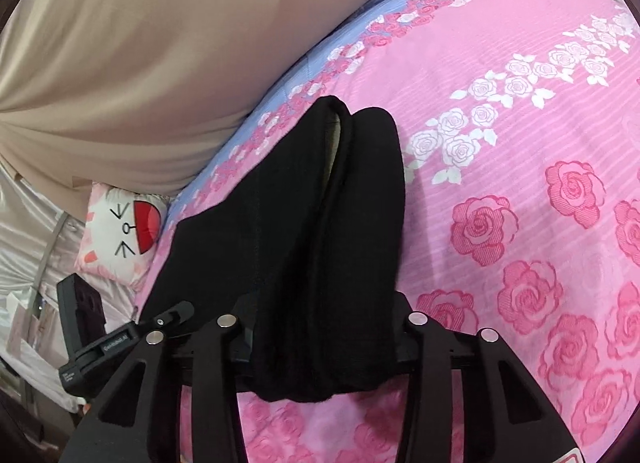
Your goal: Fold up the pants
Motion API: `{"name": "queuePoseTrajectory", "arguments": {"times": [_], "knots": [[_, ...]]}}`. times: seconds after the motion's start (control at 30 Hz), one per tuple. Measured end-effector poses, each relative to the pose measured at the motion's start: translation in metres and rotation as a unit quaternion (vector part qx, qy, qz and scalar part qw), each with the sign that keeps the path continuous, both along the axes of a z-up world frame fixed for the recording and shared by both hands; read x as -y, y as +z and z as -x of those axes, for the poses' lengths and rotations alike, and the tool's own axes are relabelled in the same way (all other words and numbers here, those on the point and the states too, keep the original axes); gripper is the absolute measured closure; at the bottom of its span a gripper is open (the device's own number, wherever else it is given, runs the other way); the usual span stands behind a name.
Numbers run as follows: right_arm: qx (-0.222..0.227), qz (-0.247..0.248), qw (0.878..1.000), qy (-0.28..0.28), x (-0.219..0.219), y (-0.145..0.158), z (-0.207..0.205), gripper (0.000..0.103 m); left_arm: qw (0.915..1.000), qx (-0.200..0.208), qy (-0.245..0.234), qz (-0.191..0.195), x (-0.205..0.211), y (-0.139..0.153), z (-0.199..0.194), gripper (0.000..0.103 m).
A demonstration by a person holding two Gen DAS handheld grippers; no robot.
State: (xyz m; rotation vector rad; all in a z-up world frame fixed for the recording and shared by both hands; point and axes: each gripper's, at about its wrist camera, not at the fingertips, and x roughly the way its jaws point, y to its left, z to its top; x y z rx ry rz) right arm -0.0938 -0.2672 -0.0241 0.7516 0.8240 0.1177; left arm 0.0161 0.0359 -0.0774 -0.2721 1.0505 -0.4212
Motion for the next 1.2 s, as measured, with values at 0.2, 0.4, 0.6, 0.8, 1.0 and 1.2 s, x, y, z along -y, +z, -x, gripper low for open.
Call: {"name": "queuePoseTrajectory", "arguments": {"times": [0.2,0.4,0.6,0.8,1.0,1.2], "knots": [[-0.03,0.001,0.999,0.011,-0.006,-0.002,0.016,0.052,0.9995,-0.03,-0.001,0.002,-0.014,-0.005,0.01,0.039],[-0.012,0.02,1.0,-0.012,-0.009,-0.011,0.009,0.05,0.9992,-0.009,0.029,-0.027,-0.003,-0.024,0.004,0.007],[0.027,0.031,0.999,-0.001,-0.02,0.018,0.019,0.068,0.9995,0.03,-0.003,-0.005,-0.003,0.01,0.014,0.068],[0.082,0.075,0.993,0.031,-0.045,0.073,0.051,0.068,0.9949,0.098,-0.025,0.007,-0.008,0.062,0.046,0.07],[0.144,0.097,0.984,0.04,-0.055,0.122,0.077,0.068,0.9873,0.149,-0.043,0.036,-0.021,0.108,0.072,0.071],[0.215,0.12,0.968,0.039,-0.053,0.175,0.051,0.068,0.972,0.225,-0.048,0.046,-0.018,0.16,0.055,0.07]]}}
